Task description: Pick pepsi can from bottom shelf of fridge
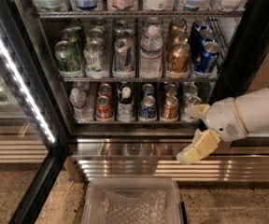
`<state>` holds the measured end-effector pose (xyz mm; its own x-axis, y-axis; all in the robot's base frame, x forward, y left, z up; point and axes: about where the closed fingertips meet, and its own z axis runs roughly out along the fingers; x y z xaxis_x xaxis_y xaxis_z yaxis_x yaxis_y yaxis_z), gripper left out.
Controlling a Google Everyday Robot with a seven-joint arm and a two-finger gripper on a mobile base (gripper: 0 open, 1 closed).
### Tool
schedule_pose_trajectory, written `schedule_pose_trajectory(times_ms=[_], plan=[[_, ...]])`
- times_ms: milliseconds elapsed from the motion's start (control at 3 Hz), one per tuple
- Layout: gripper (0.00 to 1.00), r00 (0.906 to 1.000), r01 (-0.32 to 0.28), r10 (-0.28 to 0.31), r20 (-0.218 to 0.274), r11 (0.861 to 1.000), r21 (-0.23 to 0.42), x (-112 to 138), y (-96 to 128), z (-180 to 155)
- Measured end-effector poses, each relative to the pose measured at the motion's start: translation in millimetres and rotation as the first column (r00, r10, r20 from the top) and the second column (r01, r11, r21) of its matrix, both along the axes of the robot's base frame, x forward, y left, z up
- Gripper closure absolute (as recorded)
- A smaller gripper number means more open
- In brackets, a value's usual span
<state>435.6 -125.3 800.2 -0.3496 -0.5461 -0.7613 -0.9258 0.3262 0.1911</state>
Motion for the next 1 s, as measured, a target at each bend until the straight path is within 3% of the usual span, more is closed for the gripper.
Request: schedule_pose_trajectory(times_ms=[333,667,1000], plan=[[0.0,1.0,0.001,-0.001,0.001,1.0,-0.001,-0.1,-0.3,0.5],[0.0,0.9994,0.034,-0.034,0.001,0.998,0.053,0.6,2.5,-12.4],[0.0,0.9929,0.117,-0.119,0.002,0.976,0.186,15.5,9.9,-45.3]])
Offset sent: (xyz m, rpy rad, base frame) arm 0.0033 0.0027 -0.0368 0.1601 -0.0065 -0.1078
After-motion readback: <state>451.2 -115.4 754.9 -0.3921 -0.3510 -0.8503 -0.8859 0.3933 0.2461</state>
